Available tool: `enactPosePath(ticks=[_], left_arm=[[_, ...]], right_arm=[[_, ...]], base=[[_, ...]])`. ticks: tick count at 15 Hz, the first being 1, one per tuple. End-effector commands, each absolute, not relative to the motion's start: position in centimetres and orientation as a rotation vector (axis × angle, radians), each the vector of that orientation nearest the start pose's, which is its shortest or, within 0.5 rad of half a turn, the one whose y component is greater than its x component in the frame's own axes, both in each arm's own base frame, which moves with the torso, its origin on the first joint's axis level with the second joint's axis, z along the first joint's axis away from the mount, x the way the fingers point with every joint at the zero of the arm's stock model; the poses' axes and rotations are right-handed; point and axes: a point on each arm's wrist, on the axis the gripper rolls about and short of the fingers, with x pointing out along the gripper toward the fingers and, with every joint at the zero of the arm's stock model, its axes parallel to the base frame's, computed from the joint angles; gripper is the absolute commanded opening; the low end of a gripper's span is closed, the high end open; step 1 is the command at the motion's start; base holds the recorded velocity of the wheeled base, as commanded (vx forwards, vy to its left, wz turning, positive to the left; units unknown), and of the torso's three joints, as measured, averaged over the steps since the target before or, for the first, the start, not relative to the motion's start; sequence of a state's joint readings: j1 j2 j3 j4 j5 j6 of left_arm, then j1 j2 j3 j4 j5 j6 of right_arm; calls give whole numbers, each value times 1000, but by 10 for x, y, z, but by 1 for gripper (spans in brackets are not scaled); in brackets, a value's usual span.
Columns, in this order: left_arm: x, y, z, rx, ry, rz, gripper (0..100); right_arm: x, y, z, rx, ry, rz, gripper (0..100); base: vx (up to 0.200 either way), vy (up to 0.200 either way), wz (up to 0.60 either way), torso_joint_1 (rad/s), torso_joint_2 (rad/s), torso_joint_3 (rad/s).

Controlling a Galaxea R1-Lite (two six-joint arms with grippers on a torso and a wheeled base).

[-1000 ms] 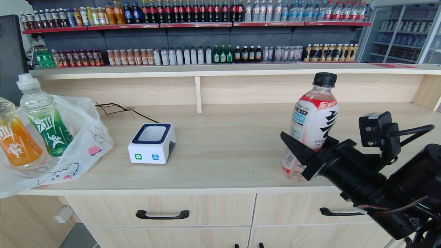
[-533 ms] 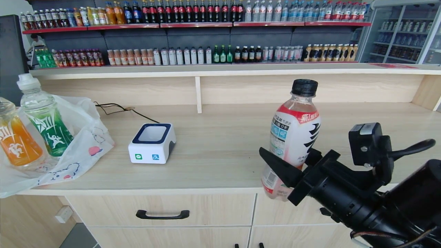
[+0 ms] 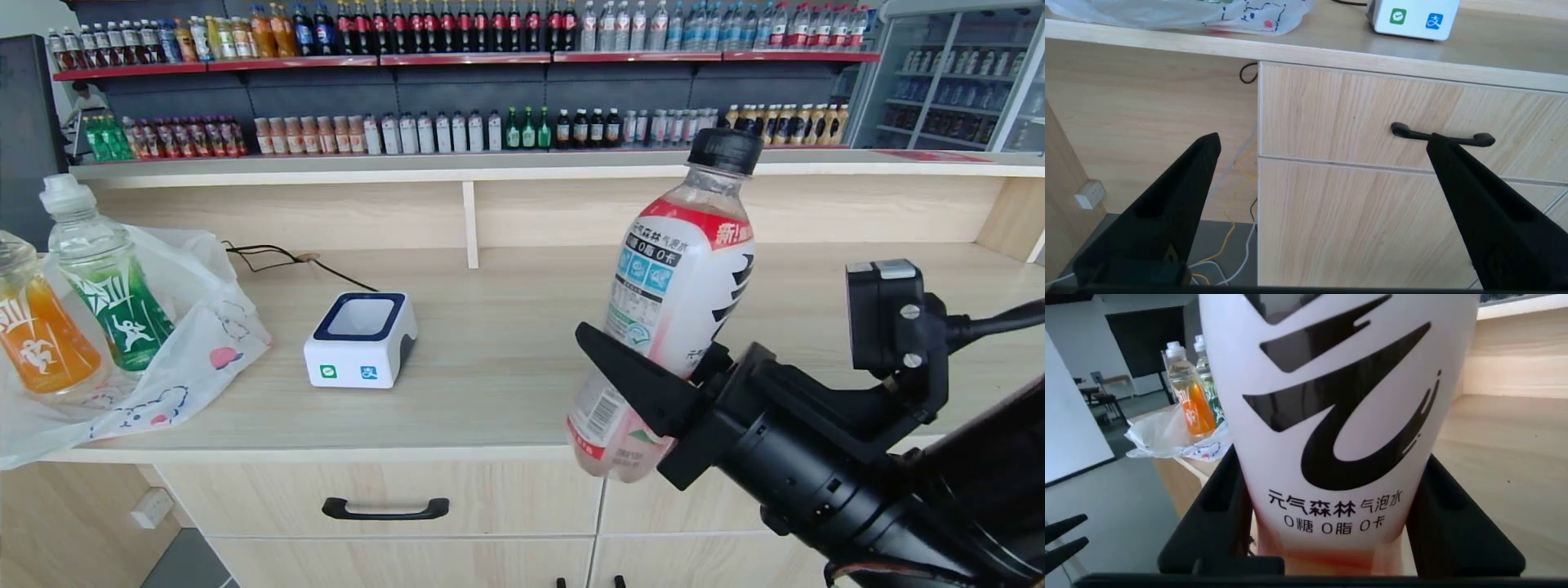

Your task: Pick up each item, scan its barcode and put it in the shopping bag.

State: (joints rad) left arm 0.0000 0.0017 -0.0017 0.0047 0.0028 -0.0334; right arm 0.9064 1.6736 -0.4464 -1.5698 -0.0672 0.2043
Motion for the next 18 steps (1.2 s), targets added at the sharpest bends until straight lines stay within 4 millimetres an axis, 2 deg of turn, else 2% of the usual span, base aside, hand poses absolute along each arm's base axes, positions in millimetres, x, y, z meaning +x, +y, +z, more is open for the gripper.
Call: enactPosePath(ticks=[1, 3, 9, 18], left_arm=[[-23, 0, 75, -34, 5, 3, 100], [-23, 0, 75, -34, 5, 3, 100], [-23, 0, 75, -34, 5, 3, 100], [-23, 0, 75, -34, 5, 3, 100]], right_arm=[[139, 202, 214, 436, -267, 1008, 0], [138, 197, 218, 457, -267, 1085, 0], [148, 191, 233, 743, -178, 1104, 0], [136, 191, 239, 799, -164, 1154, 0]], base=[[0, 0, 0, 0, 0, 0], [0, 0, 0, 0, 0, 0], [0, 0, 0, 0, 0, 0], [0, 0, 0, 0, 0, 0]])
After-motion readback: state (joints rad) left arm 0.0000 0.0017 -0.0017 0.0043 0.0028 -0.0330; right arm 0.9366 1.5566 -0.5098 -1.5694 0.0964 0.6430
